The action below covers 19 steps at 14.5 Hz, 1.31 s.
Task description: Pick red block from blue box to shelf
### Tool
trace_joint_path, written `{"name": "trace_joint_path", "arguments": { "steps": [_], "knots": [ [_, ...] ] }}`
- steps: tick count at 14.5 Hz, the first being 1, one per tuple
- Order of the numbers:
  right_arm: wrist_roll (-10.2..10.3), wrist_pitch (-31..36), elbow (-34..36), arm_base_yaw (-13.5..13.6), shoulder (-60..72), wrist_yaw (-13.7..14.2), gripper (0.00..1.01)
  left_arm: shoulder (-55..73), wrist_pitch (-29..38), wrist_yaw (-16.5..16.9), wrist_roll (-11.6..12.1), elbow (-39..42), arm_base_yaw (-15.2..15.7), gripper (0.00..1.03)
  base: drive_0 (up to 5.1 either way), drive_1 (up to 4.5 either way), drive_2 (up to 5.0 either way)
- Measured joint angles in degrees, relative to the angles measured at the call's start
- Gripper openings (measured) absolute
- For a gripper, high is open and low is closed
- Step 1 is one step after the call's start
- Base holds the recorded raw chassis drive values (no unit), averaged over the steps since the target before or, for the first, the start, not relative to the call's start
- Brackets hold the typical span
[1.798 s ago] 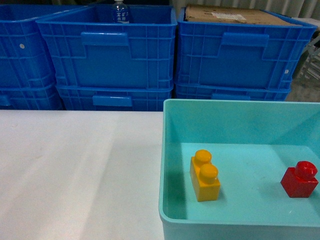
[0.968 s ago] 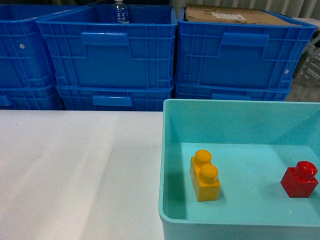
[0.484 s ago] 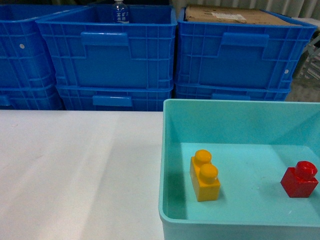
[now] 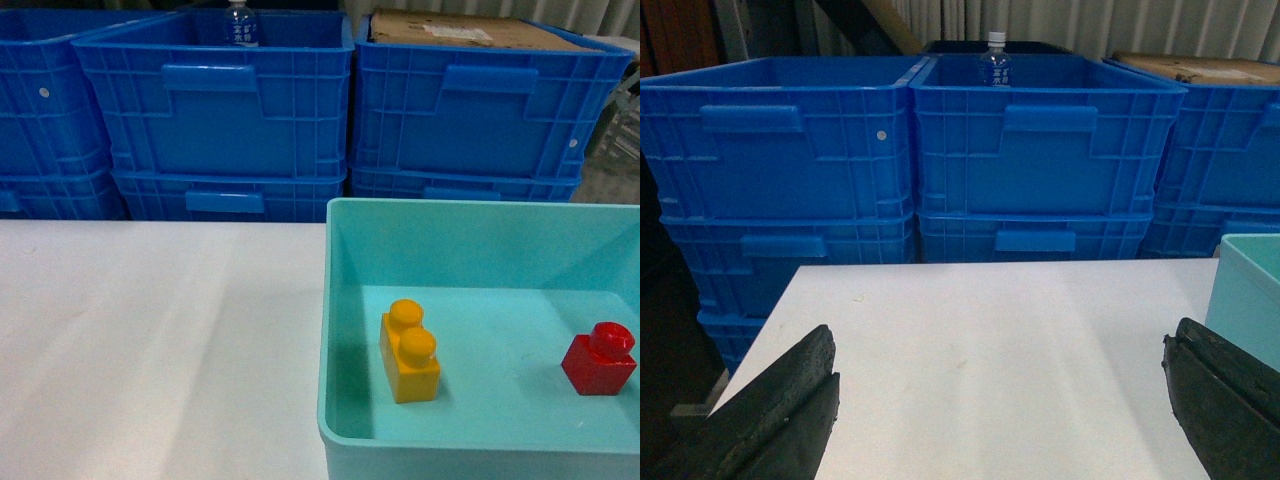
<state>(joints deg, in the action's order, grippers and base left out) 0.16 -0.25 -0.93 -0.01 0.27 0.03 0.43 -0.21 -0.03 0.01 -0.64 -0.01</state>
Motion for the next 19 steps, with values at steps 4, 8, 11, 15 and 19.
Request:
{"name": "trace_joint_path", "arguments": {
  "steps": [4,8,11,15,19],
  "knots": [
    [-0.2,19.6,-1.0,7.0,20.0,6.0,0.91,0.0,0.0,0.0,0.0,0.0,0.0,0.98,0.0,0.00,0.0],
    [0.4,27.7,-9.6,7.3,40.9,5.9,0.98,0.0,0.0,0.0,0.0,0.0,0.0,0.98,0.0,0.00,0.0],
    [2.8,26.9,-19.3,7.5,56.3,3.3,0.98,0.0,0.0,0.0,0.0,0.0,0.0,0.98,0.0,0.00,0.0],
    [8.7,19.2,-31.5,7.5,77.8,-4.1,0.98,0.0,0.0,0.0,0.0,0.0,0.0,0.98,0.0,0.00,0.0],
    [10.6,21.8,-35.4,9.5,90.1,-2.2,0.98,0.0,0.0,0.0,0.0,0.0,0.0,0.98,0.0,0.00,0.0]
  ]
}}
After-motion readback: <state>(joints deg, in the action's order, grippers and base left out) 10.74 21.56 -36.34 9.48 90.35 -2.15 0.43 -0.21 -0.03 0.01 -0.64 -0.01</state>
